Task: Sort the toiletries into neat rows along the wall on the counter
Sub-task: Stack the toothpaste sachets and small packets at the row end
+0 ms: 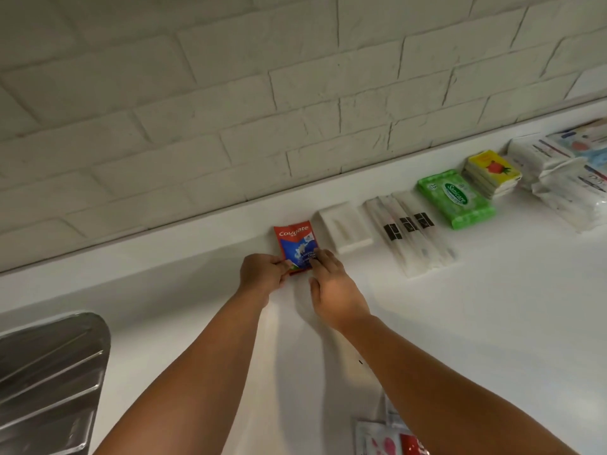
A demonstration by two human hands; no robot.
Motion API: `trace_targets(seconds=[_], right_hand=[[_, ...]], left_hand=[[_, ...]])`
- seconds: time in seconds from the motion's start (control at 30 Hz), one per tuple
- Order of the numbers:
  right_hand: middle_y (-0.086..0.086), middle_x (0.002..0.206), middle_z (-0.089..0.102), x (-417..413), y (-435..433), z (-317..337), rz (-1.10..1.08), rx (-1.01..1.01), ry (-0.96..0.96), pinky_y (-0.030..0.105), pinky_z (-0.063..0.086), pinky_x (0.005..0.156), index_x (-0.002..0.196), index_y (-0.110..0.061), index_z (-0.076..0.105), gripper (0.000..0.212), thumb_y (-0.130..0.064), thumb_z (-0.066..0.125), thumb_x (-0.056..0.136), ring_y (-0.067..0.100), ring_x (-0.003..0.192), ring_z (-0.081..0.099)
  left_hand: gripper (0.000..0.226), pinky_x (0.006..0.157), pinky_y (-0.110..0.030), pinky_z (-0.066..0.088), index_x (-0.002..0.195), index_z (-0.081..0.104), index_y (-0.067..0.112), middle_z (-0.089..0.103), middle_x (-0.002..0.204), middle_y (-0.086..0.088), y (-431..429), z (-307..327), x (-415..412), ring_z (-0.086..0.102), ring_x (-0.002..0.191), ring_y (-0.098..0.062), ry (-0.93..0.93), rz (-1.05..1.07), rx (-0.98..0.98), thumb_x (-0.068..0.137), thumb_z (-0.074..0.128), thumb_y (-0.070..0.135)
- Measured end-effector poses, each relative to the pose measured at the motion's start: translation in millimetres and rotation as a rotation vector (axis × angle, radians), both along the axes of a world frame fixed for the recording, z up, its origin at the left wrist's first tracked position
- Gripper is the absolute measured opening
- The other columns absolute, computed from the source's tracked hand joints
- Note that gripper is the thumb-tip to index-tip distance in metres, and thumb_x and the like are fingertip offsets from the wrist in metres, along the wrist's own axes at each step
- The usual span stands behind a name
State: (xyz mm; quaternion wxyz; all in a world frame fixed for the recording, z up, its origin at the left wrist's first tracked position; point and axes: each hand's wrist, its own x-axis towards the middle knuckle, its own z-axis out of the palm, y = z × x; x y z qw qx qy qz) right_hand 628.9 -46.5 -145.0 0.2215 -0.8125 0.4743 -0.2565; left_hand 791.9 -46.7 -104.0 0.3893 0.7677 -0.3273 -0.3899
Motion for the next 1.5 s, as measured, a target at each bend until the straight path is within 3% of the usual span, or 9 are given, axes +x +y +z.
trace_targets(seconds=[0.17,0.37,0.53,0.63,0.73,0.83,1.17,1.4,1.5], right_hand=[[0.018,0.141,0.051,2.5,-0.8,-2.8,0.01,-0.026,0.076,0.041,0.032,0.116,0.134,-0.001,0.052,0.055,-0.032,0.031,0.093,0.034,0.137,0.041],[0.015,0.14,0.052,3.6,-5.4,-5.8,0.039,-0.057,0.142,0.045,0.031,0.116,0.126,-0.007,0.06,0.047,-0.03,0.033,0.095,0.034,0.135,0.042],[0.015,0.142,0.051,2.2,-4.8,-7.7,0.048,-0.062,0.14,0.045,0.028,0.117,0.131,-0.005,0.055,0.04,-0.022,0.045,0.096,0.033,0.138,0.039],[0.014,0.142,0.051,1.3,-3.0,-5.4,0.031,-0.024,0.114,0.043,0.027,0.118,0.135,-0.005,0.051,0.048,-0.028,0.034,0.097,0.03,0.139,0.039],[0.012,0.14,0.052,-2.2,2.6,-0.2,-0.006,0.024,0.031,0.041,0.034,0.115,0.134,-0.005,0.053,0.055,-0.033,0.027,0.094,0.028,0.136,0.041],[0.007,0.143,0.048,-9.6,9.8,3.8,-0.011,0.101,-0.046,0.037,0.043,0.106,0.134,-0.011,0.052,0.045,-0.027,0.038,0.094,0.023,0.13,0.044],[0.002,0.135,0.06,-111.3,55.0,60.9,0.082,0.177,-0.071,0.019,0.033,0.109,0.13,-0.013,0.06,0.034,-0.019,0.049,0.098,0.014,0.126,0.053],[-0.001,0.124,0.066,-187.0,97.6,76.1,0.241,0.201,-0.019,0.021,0.041,0.101,0.121,-0.015,0.066,0.028,-0.02,0.052,0.097,0.013,0.114,0.059],[-0.001,0.118,0.067,-214.3,115.4,66.0,0.287,0.199,0.024,0.031,0.047,0.097,0.117,-0.016,0.067,0.03,-0.026,0.054,0.092,0.016,0.109,0.061]], left_hand=[[0.01,0.072,-0.04,0.061,0.075,0.076,0.016,0.068,0.061,-0.005,-2.9,-5.7,2.1,0.061,0.056,-0.017,-0.059,-0.02,-0.002,0.084,0.078,0.019],[0.014,0.077,-0.045,0.062,0.07,0.075,0.02,0.071,0.062,-0.005,-3.0,-8.9,4.1,0.064,0.056,-0.018,-0.113,-0.018,-0.012,0.083,0.079,0.022],[0.013,0.077,-0.04,0.062,0.077,0.075,0.019,0.073,0.065,-0.003,2.0,-9.9,1.2,0.072,0.067,-0.022,-0.225,-0.018,-0.027,0.086,0.076,0.027],[0.019,0.075,-0.037,0.061,0.076,0.074,0.019,0.073,0.066,-0.002,6.0,-10.0,0.0,0.072,0.068,-0.022,-0.231,-0.01,-0.035,0.088,0.072,0.033],[0.026,0.078,-0.034,0.058,0.093,0.075,0.017,0.074,0.082,0.001,14.6,-10.0,-3.5,0.069,0.08,-0.02,-0.29,-0.021,-0.029,0.089,0.068,0.041],[0.023,0.083,-0.029,0.052,0.102,0.071,0.018,0.07,0.093,0.006,28.9,-3.5,-12.3,0.065,0.088,-0.016,-0.318,-0.025,-0.05,0.09,0.068,0.038],[0.01,0.073,-0.009,0.046,0.1,0.071,0.025,0.07,0.087,0.009,118.7,41.1,-100.6,0.064,0.077,-0.003,-0.27,-0.078,-0.281,0.09,0.071,0.027],[0.015,0.07,-0.008,0.046,0.103,0.069,0.03,0.067,0.095,0.017,181.7,42.6,-176.1,0.062,0.082,0.0,-0.327,-0.206,-0.243,0.088,0.073,0.028],[0.015,0.071,-0.008,0.047,0.101,0.071,0.03,0.066,0.096,0.018,201.8,31.7,-202.9,0.062,0.084,0.004,-0.352,-0.293,-0.193,0.087,0.075,0.03]])
